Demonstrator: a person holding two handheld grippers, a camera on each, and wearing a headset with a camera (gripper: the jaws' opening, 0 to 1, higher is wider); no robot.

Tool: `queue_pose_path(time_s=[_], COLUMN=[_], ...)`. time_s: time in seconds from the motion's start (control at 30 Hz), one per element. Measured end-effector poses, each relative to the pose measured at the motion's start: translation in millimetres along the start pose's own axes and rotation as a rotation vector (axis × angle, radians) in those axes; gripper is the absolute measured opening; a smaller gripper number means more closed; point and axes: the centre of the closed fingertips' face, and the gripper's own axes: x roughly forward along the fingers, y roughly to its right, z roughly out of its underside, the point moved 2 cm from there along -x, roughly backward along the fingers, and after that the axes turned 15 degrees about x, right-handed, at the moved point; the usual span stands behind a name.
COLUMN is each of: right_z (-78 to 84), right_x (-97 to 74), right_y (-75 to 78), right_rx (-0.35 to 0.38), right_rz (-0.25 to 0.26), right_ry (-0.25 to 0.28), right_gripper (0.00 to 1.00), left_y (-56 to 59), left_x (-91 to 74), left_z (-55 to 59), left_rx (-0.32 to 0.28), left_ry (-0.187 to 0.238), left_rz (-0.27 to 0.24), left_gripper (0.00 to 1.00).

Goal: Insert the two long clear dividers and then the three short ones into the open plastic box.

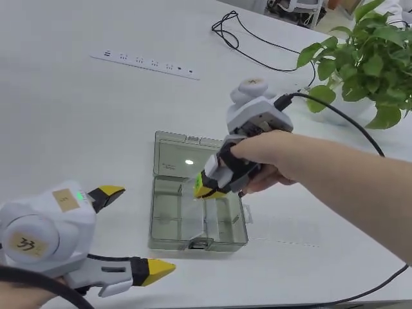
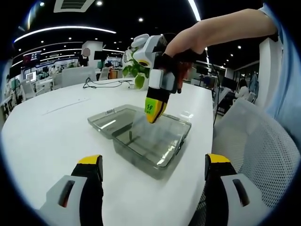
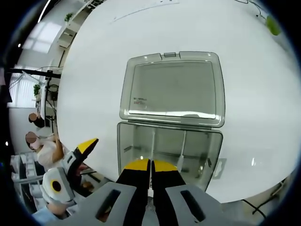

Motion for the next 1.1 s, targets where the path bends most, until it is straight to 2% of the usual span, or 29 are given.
queue_pose_path(time_s=[0.17, 0.33, 0.5, 0.63, 1.1], right_z=[4.0, -1.9, 2.5, -3.7, 10.4], right_x=[-0.2, 1.8, 2.1, 3.1, 3.8], right_y=[-2.4, -1.1, -4.9, -7.2, -12.1], right_rx=[-0.008, -0.010, -0.023, -0.047, -0.103], right_rz=[0.008, 0.021, 0.047, 0.077, 0.140], right_ry=[0.005, 0.002, 0.002, -0.011, -0.018], right_gripper=[0.02, 0.02, 0.02, 0.02, 0.02], left_y=[0.8, 0.0, 1.0, 0.3, -0.2], left_x=[-0.4, -2.0, -3.6, -4.6, -6.7], left_z=[1.9, 2.7, 3.6, 5.4, 9.5], left_rx=[-0.004, -0.010, -0.015, -0.018, -0.034], left_ry=[-0.002, 0.001, 0.001, 0.001, 0.002], left_rz=[0.001, -0.007, -0.008, -0.011, -0.016], left_gripper=[0.91, 0.91, 0.91, 0.91, 0.90])
